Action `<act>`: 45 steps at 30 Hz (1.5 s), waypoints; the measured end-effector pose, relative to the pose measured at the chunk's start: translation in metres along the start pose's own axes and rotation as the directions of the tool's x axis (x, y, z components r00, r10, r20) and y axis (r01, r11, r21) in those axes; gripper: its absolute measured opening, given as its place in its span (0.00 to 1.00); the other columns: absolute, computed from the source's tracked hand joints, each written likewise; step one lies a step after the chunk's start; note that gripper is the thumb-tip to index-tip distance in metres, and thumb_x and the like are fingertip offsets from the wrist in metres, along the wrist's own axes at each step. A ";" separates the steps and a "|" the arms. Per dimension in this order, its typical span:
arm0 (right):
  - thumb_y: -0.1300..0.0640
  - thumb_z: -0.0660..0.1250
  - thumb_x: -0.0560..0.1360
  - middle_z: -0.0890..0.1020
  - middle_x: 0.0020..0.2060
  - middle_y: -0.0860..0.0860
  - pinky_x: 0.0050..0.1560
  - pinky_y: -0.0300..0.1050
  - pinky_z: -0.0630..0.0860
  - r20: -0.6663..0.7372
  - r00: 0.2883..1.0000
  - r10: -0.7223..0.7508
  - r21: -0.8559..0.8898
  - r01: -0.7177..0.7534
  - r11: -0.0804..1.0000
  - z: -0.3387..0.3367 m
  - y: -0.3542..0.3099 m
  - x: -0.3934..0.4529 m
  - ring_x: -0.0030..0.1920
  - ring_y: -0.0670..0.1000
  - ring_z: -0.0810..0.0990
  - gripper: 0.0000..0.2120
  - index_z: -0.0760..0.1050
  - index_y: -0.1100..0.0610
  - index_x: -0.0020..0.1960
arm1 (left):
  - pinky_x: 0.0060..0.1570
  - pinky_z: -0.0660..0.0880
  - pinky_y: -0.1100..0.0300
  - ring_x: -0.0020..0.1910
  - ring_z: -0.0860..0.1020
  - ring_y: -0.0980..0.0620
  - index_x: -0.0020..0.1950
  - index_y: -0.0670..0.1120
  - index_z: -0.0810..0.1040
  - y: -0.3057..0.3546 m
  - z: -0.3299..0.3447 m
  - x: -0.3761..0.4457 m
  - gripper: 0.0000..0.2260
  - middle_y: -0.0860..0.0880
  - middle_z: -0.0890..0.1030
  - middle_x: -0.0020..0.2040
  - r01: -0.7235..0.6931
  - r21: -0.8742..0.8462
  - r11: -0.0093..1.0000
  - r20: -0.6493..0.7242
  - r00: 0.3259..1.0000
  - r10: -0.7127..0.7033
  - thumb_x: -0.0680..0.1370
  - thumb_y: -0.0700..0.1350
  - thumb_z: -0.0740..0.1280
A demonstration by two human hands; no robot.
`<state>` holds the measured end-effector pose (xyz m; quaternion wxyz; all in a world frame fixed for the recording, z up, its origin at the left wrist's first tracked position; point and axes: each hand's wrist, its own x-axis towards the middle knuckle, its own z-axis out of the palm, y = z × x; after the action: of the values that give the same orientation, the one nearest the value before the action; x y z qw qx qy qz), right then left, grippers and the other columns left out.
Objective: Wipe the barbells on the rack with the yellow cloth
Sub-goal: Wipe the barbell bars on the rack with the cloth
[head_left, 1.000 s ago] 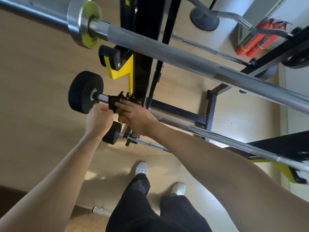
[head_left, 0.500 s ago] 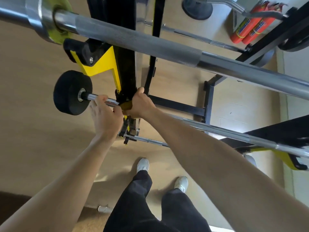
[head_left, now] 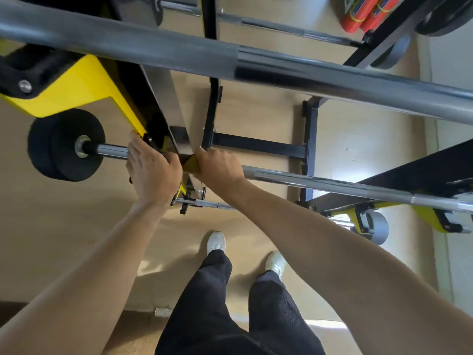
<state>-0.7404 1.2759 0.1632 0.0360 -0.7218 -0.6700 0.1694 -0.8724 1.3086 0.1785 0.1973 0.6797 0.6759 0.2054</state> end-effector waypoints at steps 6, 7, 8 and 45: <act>0.46 0.67 0.77 0.80 0.44 0.50 0.37 0.43 0.73 0.022 0.999 0.038 -0.018 -0.038 0.999 -0.012 0.055 -0.035 0.38 0.49 0.77 0.16 0.71 0.53 0.61 | 0.63 0.64 0.50 0.64 0.69 0.40 0.65 0.39 0.69 0.025 0.016 -0.041 0.21 0.37 0.70 0.65 -0.059 0.014 0.998 -0.179 0.982 0.061 0.73 0.43 0.65; 0.45 0.68 0.77 0.80 0.45 0.50 0.38 0.44 0.75 0.025 0.998 0.051 -0.023 -0.051 0.998 -0.014 0.065 -0.042 0.39 0.49 0.78 0.18 0.71 0.53 0.61 | 0.61 0.63 0.51 0.62 0.70 0.41 0.61 0.41 0.72 0.029 0.021 -0.048 0.17 0.38 0.72 0.61 -0.144 0.033 0.989 -0.141 0.979 0.147 0.74 0.43 0.65; 0.43 0.68 0.76 0.80 0.45 0.50 0.39 0.45 0.77 0.034 0.997 0.065 -0.028 -0.064 0.998 -0.015 0.073 -0.048 0.40 0.50 0.79 0.19 0.72 0.53 0.61 | 0.60 0.63 0.51 0.59 0.70 0.42 0.58 0.42 0.73 0.035 0.027 -0.053 0.13 0.40 0.74 0.58 -0.210 0.035 0.977 -0.079 0.974 0.212 0.75 0.42 0.64; 0.52 0.77 0.70 0.79 0.54 0.54 0.61 0.53 0.74 -0.214 0.894 0.394 -0.171 -0.432 0.886 -0.065 0.380 -0.285 0.53 0.56 0.77 0.24 0.72 0.53 0.62 | 0.77 0.47 0.44 0.76 0.59 0.41 0.58 0.36 0.77 0.131 0.121 -0.115 0.18 0.39 0.74 0.67 -0.073 0.194 0.978 -0.021 0.997 0.078 0.82 0.44 0.51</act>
<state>-0.3708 0.9700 0.1738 -0.0208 -0.8598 -0.5089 0.0366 -0.6972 1.1940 0.1469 0.1129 0.7179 0.6690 0.1558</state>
